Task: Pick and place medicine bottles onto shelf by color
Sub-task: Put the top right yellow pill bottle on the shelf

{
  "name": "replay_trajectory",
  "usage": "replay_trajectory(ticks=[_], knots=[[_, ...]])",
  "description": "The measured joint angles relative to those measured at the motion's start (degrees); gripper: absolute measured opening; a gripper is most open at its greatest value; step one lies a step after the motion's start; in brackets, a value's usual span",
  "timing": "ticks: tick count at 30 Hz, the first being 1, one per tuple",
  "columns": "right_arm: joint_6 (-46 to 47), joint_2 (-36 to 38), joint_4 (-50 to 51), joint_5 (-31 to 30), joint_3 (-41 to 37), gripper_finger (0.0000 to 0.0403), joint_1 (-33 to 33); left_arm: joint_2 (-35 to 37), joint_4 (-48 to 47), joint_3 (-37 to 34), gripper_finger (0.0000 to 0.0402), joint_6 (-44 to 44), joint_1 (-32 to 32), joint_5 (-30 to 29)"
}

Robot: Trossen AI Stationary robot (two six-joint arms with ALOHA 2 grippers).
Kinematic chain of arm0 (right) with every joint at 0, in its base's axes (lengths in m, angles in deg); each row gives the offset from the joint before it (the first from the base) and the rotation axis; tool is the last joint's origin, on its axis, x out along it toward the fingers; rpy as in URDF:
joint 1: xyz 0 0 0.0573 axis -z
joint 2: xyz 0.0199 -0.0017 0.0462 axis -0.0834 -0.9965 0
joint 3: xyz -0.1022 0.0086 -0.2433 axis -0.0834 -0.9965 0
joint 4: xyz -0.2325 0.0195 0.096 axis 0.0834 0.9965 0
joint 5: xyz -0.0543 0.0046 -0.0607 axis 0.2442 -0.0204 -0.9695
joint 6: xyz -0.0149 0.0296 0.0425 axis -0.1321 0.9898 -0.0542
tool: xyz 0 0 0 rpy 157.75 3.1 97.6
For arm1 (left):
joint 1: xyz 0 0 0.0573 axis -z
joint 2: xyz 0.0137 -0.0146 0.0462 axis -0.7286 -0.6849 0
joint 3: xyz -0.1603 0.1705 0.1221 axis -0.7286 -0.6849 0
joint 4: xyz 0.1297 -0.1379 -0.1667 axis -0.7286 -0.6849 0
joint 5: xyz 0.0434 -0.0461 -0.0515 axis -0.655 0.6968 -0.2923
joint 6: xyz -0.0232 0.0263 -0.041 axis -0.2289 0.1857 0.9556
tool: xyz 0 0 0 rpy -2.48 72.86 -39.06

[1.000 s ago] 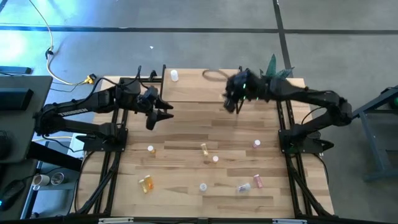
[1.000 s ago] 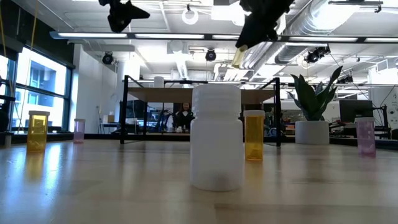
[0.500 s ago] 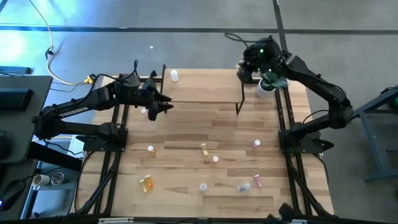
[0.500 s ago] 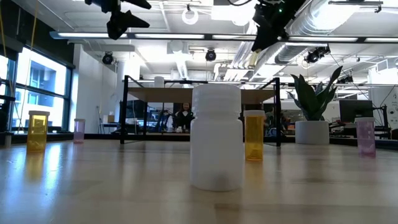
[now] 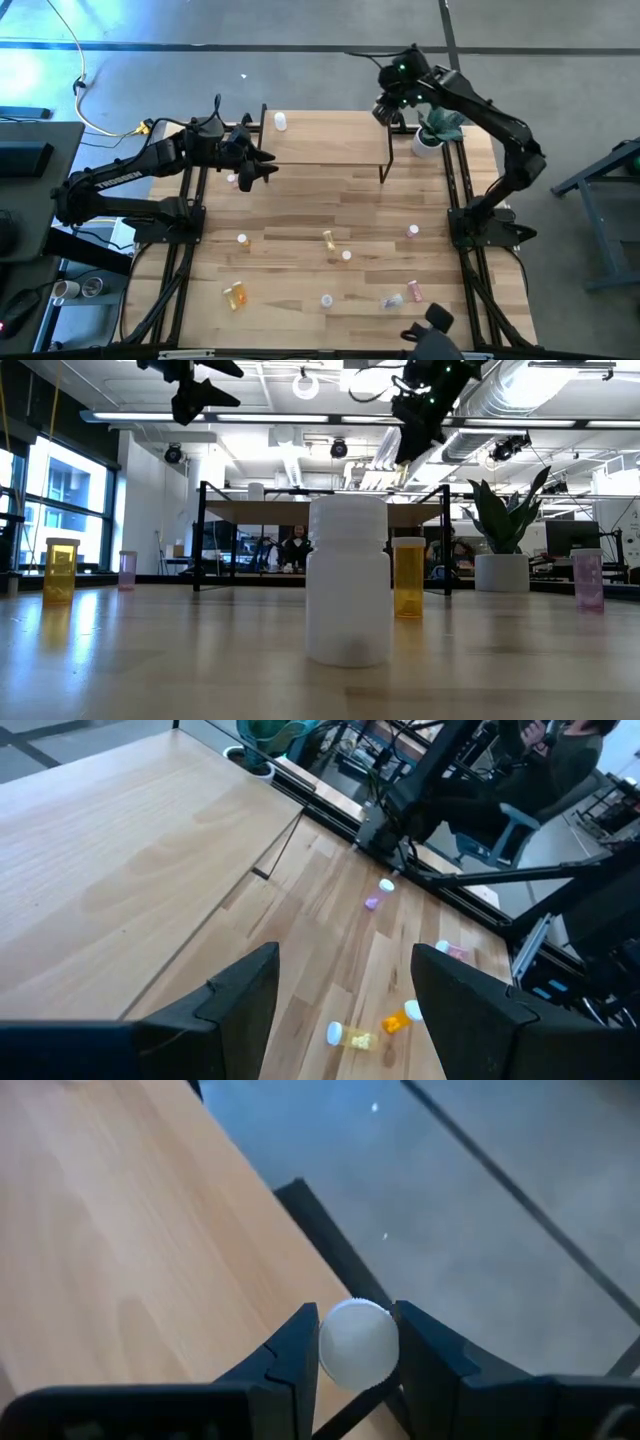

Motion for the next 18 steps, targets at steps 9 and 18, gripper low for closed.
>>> replay_trajectory(ticks=[9, 18], knots=[[-2.2, -4.5, 2.3, 0.3, -0.1, 0.0095, -2.0, 0.0, 0.0, 0.0, 0.0216, 0.4, 0.0, 0.0], [-5.3, -6.6, 3.5, -1.6, -0.2, 0.0095, -4.3, 0.0, 0.0, 0.0, 0.0216, 0.7, 0.0, 0.0]])
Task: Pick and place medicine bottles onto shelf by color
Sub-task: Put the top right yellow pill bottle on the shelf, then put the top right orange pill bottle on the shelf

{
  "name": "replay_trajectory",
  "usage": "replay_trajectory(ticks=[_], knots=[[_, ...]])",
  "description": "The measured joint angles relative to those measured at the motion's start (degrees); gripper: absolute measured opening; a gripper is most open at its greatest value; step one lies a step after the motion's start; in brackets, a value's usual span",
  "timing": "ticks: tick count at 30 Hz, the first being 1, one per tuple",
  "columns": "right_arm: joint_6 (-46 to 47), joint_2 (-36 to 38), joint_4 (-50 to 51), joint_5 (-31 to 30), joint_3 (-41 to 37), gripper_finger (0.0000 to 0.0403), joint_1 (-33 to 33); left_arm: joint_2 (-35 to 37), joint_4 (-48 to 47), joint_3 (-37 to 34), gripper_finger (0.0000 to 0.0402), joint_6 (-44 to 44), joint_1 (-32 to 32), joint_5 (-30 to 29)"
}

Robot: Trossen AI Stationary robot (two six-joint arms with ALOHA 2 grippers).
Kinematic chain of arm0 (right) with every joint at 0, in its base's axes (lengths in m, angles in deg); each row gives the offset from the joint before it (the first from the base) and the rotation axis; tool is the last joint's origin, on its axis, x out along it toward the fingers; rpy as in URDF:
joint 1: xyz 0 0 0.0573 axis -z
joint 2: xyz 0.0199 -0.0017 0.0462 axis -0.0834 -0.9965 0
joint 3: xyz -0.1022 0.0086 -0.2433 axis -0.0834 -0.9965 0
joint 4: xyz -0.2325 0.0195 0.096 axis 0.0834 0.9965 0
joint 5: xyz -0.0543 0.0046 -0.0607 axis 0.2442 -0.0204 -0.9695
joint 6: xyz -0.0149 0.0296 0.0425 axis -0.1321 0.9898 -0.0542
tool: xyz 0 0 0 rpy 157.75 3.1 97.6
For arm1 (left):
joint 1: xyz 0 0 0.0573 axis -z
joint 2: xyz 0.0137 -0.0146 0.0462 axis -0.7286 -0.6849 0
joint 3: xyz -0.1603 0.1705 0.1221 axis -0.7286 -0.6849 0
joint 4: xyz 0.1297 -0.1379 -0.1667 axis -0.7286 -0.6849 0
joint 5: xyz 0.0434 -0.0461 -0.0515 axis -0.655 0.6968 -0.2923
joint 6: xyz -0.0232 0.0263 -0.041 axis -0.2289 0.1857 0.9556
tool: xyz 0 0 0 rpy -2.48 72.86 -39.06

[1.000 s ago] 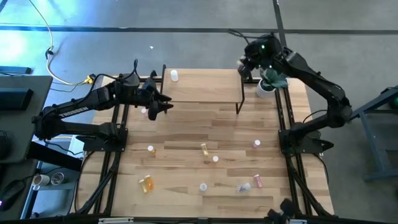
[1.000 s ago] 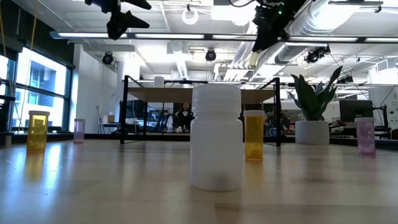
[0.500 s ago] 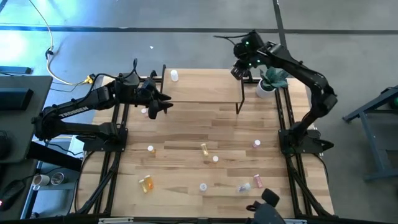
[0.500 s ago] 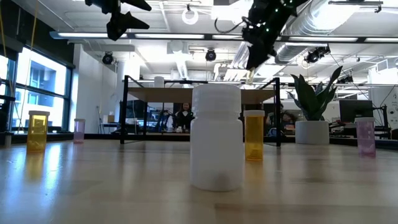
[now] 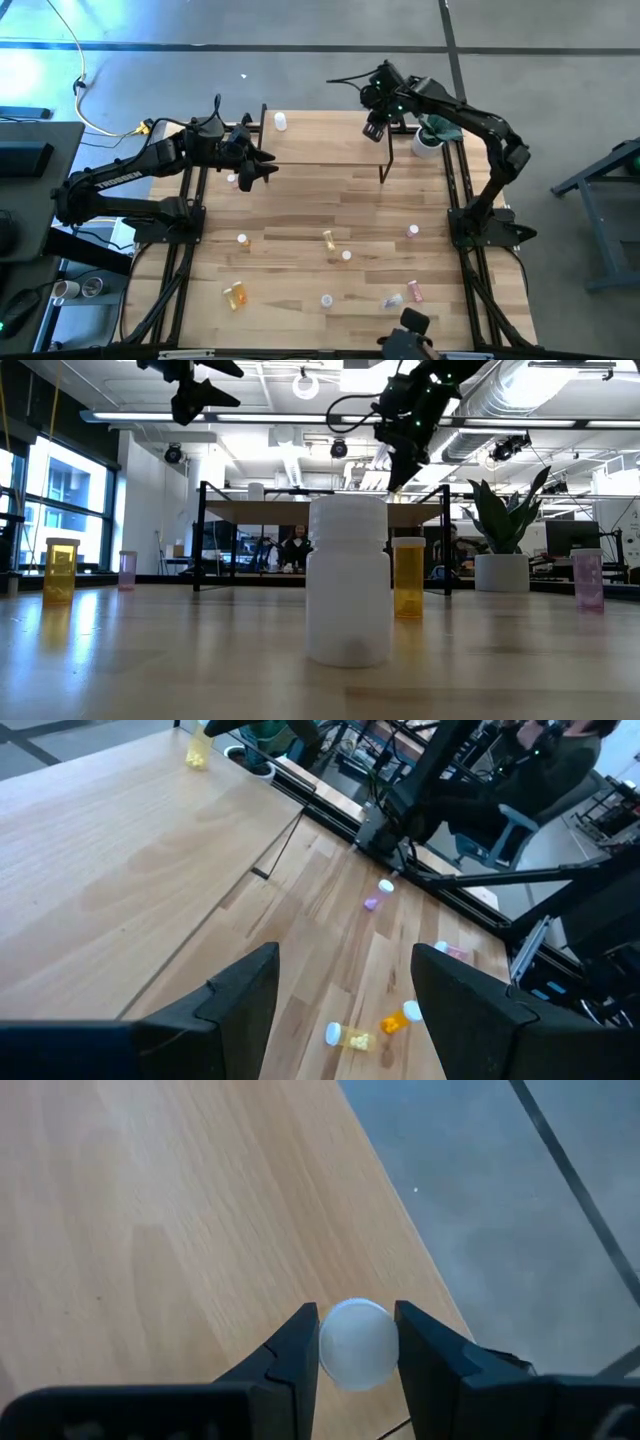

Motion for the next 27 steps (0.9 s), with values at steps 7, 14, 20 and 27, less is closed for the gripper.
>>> replay_trajectory(ticks=[7, 14, 20, 27], knots=[[0.1, -0.1, 0.2, -0.3, 0.0, 0.0095, -0.2, 0.0, 0.0, 0.0, 0.0216, 0.5, 0.0, 0.0], [-1.1, -0.1, 0.3, -0.3, 0.0, 0.0131, -0.2, 0.0, 0.0, 0.0, 0.0216, 0.5, 0.0, 0.6], [-0.9, -0.3, -0.3, -0.3, 0.1, 0.0159, -0.2, 0.0, -0.9, 0.0, 0.0216, 0.6, 0.0, 0.6], [-0.9, -0.2, -0.4, -0.3, 3.1, 0.0162, -0.2, 0.0, -3.4, 0.0, 0.0218, 0.7, 0.0, -0.7]])
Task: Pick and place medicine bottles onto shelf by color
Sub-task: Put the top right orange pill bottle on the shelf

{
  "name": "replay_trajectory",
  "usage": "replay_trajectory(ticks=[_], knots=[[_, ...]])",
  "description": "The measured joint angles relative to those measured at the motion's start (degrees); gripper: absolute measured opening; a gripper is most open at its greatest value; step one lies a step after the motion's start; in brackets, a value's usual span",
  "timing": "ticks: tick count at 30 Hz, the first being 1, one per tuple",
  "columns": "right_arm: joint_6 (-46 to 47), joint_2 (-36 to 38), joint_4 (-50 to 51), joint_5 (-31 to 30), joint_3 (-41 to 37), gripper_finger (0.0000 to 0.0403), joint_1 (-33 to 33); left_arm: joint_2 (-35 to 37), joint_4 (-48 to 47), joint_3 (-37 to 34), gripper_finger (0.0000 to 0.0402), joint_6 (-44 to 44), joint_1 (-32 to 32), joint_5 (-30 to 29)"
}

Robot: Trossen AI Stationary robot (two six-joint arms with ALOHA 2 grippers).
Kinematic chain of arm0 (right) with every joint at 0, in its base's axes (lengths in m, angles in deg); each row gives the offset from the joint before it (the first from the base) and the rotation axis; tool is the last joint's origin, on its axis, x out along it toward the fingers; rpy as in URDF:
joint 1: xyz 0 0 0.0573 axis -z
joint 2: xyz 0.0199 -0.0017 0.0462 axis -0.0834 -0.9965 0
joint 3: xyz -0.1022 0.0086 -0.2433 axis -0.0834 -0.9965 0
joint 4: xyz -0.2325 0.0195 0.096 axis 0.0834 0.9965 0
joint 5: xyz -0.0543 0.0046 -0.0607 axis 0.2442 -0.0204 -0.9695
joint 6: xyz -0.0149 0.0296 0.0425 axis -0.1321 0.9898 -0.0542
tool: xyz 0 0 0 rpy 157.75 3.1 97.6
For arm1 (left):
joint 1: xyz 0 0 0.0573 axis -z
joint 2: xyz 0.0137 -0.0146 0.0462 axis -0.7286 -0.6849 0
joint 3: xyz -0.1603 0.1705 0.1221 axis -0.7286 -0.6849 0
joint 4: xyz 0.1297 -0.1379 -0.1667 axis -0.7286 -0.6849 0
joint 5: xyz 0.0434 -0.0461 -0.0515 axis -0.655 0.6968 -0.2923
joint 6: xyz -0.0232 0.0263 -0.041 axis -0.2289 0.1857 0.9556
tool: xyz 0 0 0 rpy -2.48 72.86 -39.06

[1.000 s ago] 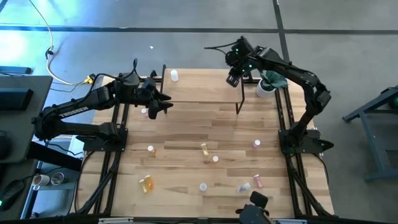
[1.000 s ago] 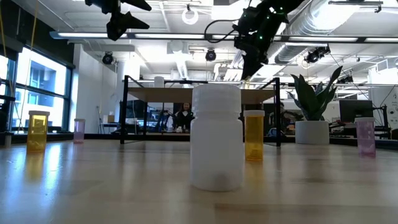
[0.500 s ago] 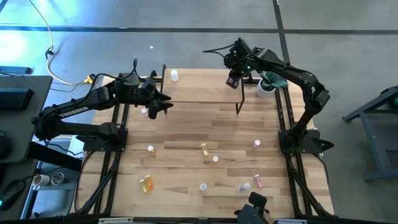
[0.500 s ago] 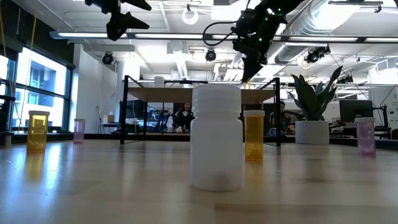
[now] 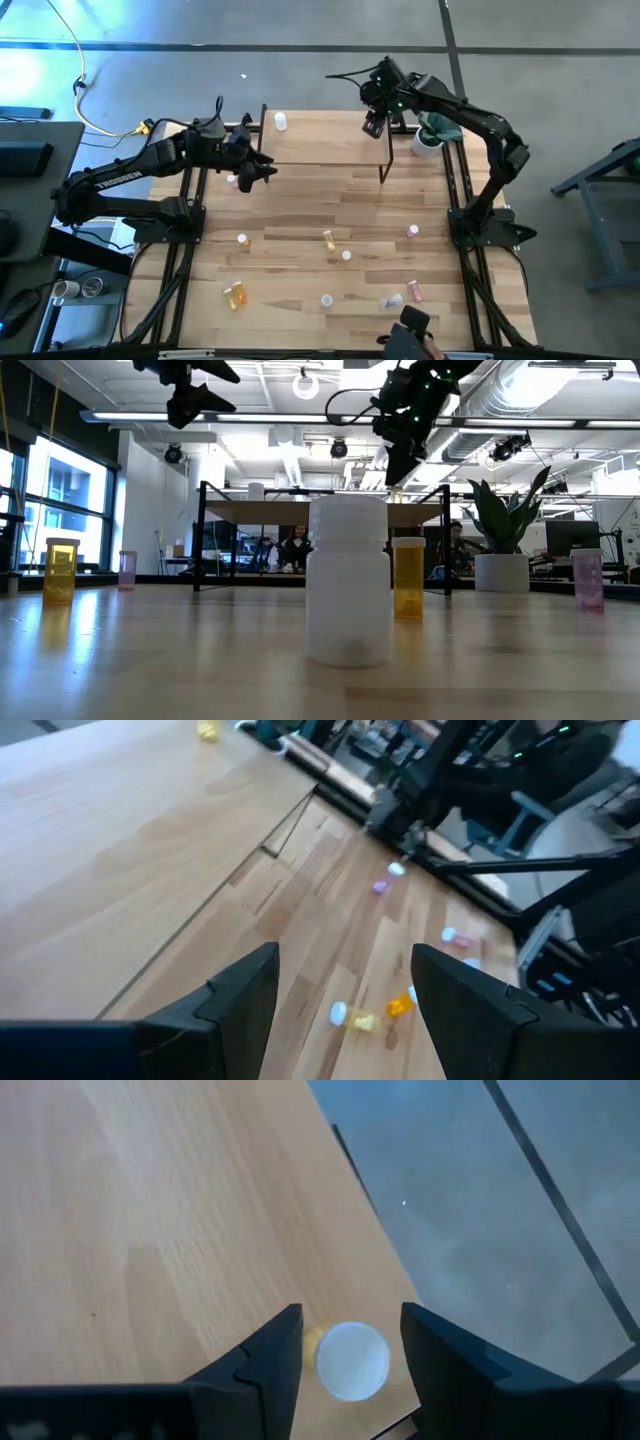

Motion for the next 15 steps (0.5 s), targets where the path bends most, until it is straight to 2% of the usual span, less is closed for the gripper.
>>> replay_trajectory(ticks=[8, 12, 15], knots=[[0.0, 0.0, 1.2, 0.0, 4.5, 0.0162, 0.0, 0.0, -6.3, 0.0, 0.0239, 0.0, 0.0, -8.6], [0.0, 0.0, 1.6, 0.0, 7.6, 0.0163, 0.1, 0.5, -10.1, 0.0, 0.0240, 1.4, 0.0, -9.1], [0.0, 0.1, 1.6, 0.0, 10.2, 0.0163, 0.4, 1.1, -14.4, 0.0, 0.0235, 2.4, 1.4, -7.3]])
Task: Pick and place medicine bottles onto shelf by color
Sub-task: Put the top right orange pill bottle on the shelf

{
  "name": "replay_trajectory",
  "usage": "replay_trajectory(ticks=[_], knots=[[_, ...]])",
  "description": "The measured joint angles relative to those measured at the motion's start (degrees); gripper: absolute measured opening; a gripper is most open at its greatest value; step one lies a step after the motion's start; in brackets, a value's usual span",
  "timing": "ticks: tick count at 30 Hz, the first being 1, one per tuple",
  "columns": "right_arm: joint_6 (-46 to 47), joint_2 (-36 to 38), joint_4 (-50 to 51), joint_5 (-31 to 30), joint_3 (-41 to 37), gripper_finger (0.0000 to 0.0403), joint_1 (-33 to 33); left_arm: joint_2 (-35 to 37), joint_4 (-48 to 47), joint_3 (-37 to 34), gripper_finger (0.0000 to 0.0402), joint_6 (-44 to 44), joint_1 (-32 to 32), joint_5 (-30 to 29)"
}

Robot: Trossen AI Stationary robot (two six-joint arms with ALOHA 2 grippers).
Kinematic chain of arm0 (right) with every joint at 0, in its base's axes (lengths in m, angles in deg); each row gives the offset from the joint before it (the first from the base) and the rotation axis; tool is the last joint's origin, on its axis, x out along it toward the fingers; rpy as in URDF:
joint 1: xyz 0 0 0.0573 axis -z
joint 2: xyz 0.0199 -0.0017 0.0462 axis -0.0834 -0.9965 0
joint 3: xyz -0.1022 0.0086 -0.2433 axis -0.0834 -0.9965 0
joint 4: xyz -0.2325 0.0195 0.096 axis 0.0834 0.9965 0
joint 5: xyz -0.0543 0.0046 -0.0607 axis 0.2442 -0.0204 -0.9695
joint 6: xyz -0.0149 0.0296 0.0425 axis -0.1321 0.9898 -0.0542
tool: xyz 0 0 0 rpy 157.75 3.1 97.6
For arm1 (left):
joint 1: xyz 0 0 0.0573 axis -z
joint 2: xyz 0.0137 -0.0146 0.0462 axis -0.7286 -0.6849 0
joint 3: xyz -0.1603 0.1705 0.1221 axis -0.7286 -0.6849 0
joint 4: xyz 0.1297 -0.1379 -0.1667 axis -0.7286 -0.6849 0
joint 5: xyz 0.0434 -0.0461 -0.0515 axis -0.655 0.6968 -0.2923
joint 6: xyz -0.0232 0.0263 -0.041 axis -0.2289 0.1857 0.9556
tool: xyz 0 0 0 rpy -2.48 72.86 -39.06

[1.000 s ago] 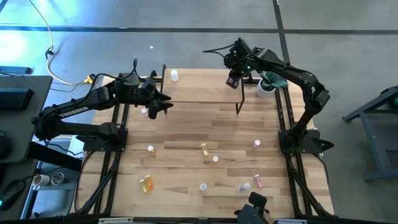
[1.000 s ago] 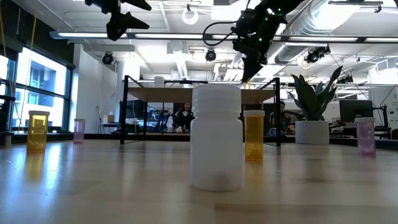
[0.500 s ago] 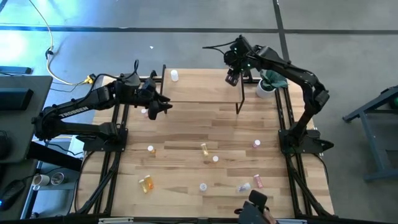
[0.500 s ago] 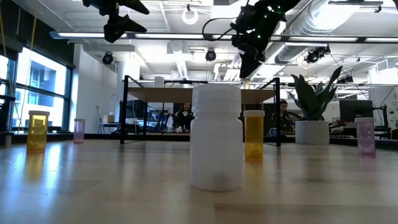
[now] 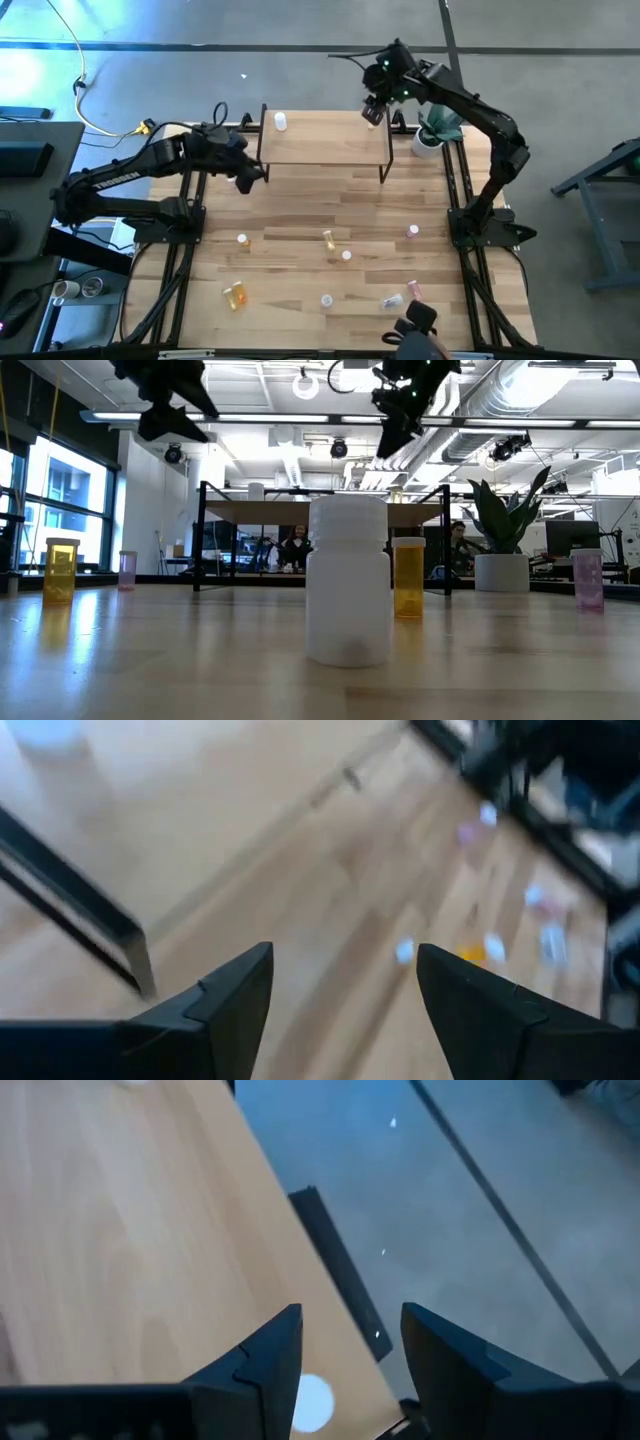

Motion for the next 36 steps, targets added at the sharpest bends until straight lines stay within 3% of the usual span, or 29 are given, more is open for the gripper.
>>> replay_trajectory(ticks=[9, 16, 29, 36], knots=[[0.0, 0.0, 1.0, 0.0, 5.8, 0.0163, 1.9, 0.2, -14.1, 0.0, 0.0229, 1.1, 11.7, 0.5], [1.6, 0.0, 1.0, 0.0, 7.9, 0.0163, 2.0, 0.2, -17.1, -0.9, 0.0229, 4.4, 24.7, -7.2], [7.3, 0.0, 2.4, 0.0, 8.3, 0.0163, 1.9, 1.2, -13.9, -12.5, 0.0228, 23.4, 46.4, -17.3], [7.6, 0.0, 2.6, 0.0, 8.3, 0.0163, 1.9, 1.1, -10.1, -16.9, 0.0228, 28.7, 52.7, -23.5]])
